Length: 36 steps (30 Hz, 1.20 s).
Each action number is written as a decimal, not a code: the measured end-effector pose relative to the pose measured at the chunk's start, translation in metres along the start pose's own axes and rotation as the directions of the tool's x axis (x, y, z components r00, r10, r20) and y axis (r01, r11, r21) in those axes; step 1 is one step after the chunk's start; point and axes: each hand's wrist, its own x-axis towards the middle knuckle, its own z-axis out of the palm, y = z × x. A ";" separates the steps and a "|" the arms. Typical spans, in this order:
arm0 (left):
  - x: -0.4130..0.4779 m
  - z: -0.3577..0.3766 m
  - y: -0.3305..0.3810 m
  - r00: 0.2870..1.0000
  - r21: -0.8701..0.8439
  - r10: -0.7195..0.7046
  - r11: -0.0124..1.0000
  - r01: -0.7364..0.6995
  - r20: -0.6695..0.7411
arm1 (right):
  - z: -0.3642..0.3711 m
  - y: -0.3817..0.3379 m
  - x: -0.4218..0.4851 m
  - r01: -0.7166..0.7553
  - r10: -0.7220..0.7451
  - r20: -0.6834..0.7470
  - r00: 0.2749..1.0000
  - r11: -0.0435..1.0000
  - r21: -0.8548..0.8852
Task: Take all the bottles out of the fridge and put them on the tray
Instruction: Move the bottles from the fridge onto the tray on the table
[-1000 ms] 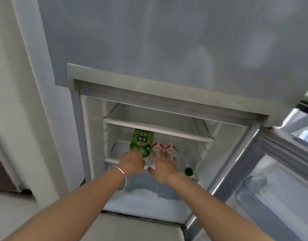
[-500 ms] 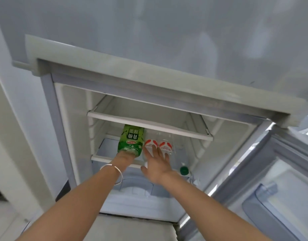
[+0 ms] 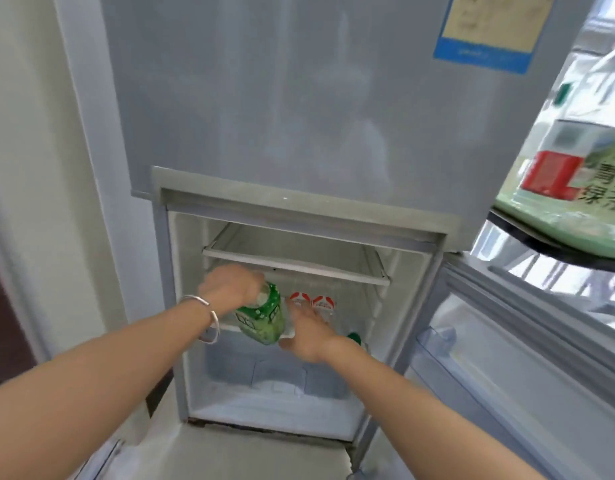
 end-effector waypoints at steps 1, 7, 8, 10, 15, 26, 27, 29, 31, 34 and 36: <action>-0.015 -0.011 0.005 0.999 0.004 -0.007 1.000 0.007 -0.049 | -0.005 -0.007 -0.011 0.023 -0.023 0.005 1.000 0.999 0.034; -0.070 -0.063 0.045 0.973 0.070 0.105 0.993 -0.093 -0.204 | -0.036 -0.029 -0.070 0.083 -0.042 -0.138 0.990 0.950 0.302; -0.079 -0.072 0.051 0.967 0.066 0.139 0.990 -0.128 -0.212 | -0.047 -0.028 -0.082 0.079 -0.015 -0.184 0.983 0.937 0.340; -0.094 -0.089 0.068 0.958 0.046 0.200 0.980 -0.194 -0.204 | -0.069 -0.022 -0.108 0.098 0.003 -0.249 0.968 0.915 0.392; -0.120 -0.134 0.112 0.907 -0.080 0.365 0.918 -0.388 -0.209 | -0.115 -0.007 -0.169 0.169 0.026 -0.356 0.934 0.847 0.504; -0.176 -0.146 0.206 0.804 -0.409 0.511 0.692 -0.594 -0.303 | -0.217 0.046 -0.278 0.361 0.154 -0.612 0.776 0.687 0.630; -0.182 -0.146 0.218 0.795 -0.496 0.553 0.632 -0.595 -0.249 | -0.227 0.050 -0.286 0.383 0.164 -0.636 0.754 0.677 0.628; -0.191 -0.144 0.237 0.751 -0.555 0.640 0.570 -0.606 -0.162 | -0.246 0.060 -0.295 0.406 0.191 -0.667 0.720 0.664 0.628; -0.200 -0.140 0.259 0.706 -0.557 0.692 0.531 -0.639 -0.151 | -0.263 0.073 -0.304 0.416 0.196 -0.708 0.678 0.692 0.590; -0.207 -0.138 0.296 0.691 -0.641 0.704 0.456 -0.617 -0.164 | -0.284 0.098 -0.316 0.409 0.187 -0.761 0.622 0.751 0.519; -0.212 -0.137 0.322 0.691 -0.651 0.700 0.441 -0.618 -0.182 | -0.295 0.115 -0.318 0.376 0.235 -0.795 0.559 0.782 0.496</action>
